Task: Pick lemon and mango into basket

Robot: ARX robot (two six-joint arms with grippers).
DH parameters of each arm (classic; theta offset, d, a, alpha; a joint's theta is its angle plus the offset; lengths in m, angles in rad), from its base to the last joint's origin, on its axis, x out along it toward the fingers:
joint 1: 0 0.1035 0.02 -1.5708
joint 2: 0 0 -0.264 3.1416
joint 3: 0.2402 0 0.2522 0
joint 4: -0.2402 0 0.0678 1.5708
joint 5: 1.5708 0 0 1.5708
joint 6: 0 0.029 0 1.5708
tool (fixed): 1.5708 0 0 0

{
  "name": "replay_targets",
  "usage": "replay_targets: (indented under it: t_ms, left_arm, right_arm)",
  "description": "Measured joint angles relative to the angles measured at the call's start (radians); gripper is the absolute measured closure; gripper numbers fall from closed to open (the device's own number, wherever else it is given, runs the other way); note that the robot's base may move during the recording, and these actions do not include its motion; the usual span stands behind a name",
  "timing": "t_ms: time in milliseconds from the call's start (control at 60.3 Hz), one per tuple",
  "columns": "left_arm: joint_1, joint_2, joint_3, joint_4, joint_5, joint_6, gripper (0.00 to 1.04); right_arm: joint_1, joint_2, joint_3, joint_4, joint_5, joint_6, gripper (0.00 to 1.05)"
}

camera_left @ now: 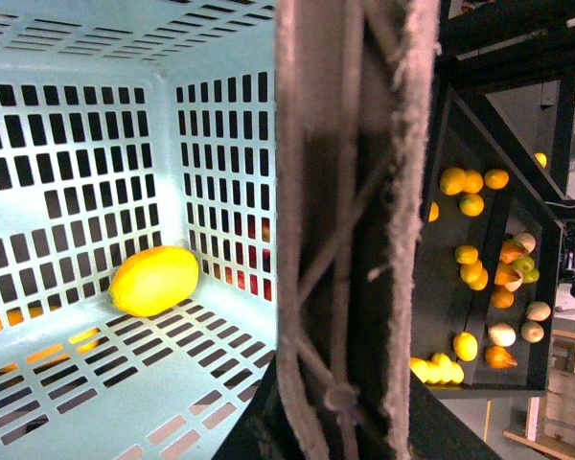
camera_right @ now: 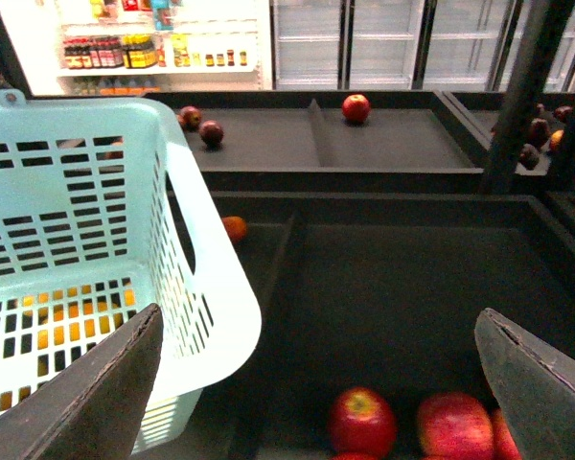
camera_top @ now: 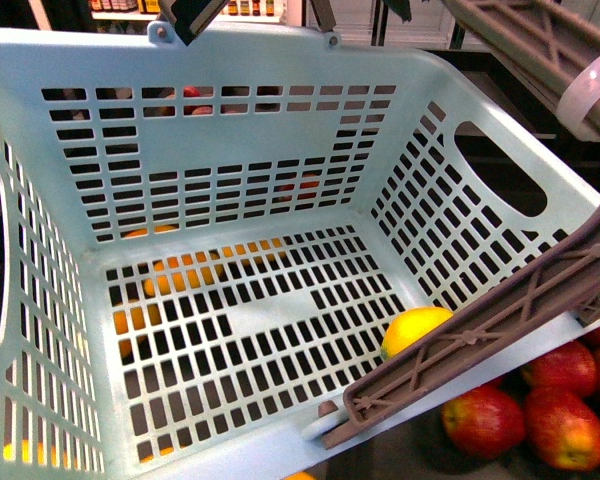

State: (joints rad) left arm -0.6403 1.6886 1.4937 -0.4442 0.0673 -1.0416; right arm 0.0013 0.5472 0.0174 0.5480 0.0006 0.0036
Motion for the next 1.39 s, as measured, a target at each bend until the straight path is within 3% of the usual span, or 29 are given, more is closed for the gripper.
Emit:
replay_targets:
  t_ms: [1062, 1111, 1128, 1194, 1310, 1393]
  left_arm:
    - [0.01, -0.002, 0.0, 0.0, -0.006, 0.005, 0.99]
    - [0.003, -0.002, 0.0, 0.0, -0.003, 0.005, 0.99]
    - [0.002, -0.002, 0.0, 0.0, 0.0, 0.005, 0.99]
    - [-0.001, -0.002, 0.0, 0.0, 0.006, 0.003, 0.99]
    - [-0.001, -0.002, 0.0, 0.0, 0.01, 0.0, 0.99]
    - [-0.001, -0.002, 0.0, 0.0, 0.003, -0.001, 0.99]
  right_arm:
    - [0.0, 0.0, -0.001, 0.0, -0.004, -0.001, 0.09]
    - [0.023, -0.013, 0.047, -0.193, 0.146, 0.08, 0.09]
    - [0.013, -0.02, 0.077, -0.296, 0.205, 0.145, 0.09]
    - [-0.04, -0.012, 0.129, -0.422, 0.203, 0.233, 0.09]
    - [-0.176, 0.098, 0.207, -0.425, 0.052, 0.32, 0.09]
    - [-0.243, 0.272, 0.267, -0.333, -0.03, 0.343, 0.09]
